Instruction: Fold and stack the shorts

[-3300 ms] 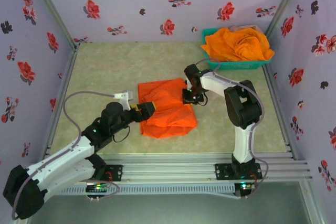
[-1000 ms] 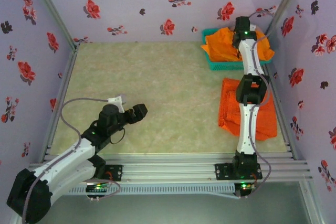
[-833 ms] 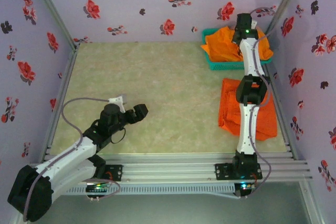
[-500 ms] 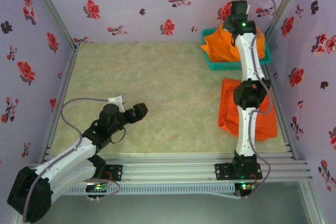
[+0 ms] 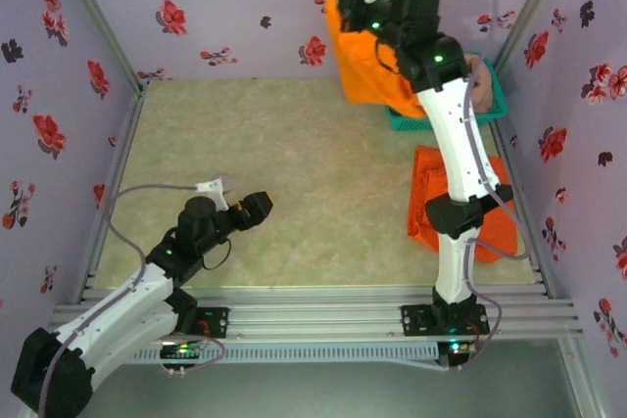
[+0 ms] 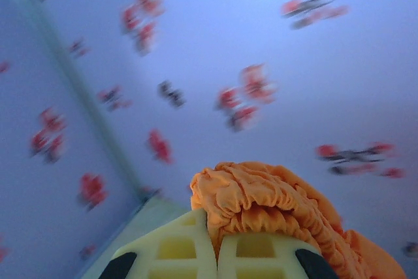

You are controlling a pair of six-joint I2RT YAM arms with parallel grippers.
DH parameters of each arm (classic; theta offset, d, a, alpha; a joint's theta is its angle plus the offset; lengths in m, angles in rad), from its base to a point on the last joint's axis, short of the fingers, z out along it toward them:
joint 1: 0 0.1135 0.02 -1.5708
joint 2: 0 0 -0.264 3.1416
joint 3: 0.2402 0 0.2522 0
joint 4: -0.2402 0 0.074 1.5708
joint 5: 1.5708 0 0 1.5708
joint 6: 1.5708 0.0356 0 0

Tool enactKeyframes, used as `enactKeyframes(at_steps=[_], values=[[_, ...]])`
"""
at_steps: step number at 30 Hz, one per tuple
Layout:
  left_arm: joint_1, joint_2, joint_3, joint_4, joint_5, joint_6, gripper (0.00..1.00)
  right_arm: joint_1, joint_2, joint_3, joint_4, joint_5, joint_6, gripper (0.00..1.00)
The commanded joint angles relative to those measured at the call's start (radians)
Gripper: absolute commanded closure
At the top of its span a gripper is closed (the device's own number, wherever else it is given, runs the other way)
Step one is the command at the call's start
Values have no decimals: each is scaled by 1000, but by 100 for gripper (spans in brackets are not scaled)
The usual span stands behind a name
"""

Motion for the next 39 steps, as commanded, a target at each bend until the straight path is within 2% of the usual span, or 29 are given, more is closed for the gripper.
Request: enactKeyframes(at_steps=[1,4,5,9,11,12,14,18,22,24,27,30,34,35,39], values=[[9,-55,33,-43,-23,9,1,55,-35,-35,-90,-163,-77,100],[8,-112,38,-67,-54,12,1,105,-90,-227,-142,-125,-124,98],[9,-130,40,-75,-64,14,1,126,-112,-317,-141,-106,-133,87],[9,-185,57,-122,-102,24,1,215,-187,-637,-111,-87,-150,60],[11,-205,67,-149,-121,28,1,252,-249,-789,-60,-67,-130,38],[11,-213,73,-159,-128,29,1,264,-277,-849,-38,-50,-122,32],[11,-219,89,-183,-150,28,1,282,-361,-980,10,31,-105,26],[18,-166,129,-205,-166,5,1,287,-473,-1179,49,186,-74,27],[60,-15,193,-224,-160,-80,1,290,-484,-1328,53,274,-34,27],[112,87,236,-236,-111,-106,1,293,-460,-1372,64,291,-6,27],[222,263,293,-217,22,-134,0,293,-415,-1420,109,322,77,28],[296,425,339,-161,130,-141,1,293,-369,-1456,167,338,220,26],[344,585,441,-202,147,-81,1,292,-323,-1480,203,336,461,21],[357,622,459,-202,157,-77,0,291,-321,-1499,236,315,538,18],[394,734,515,-187,202,-62,0,290,-330,-1596,416,264,779,19]])
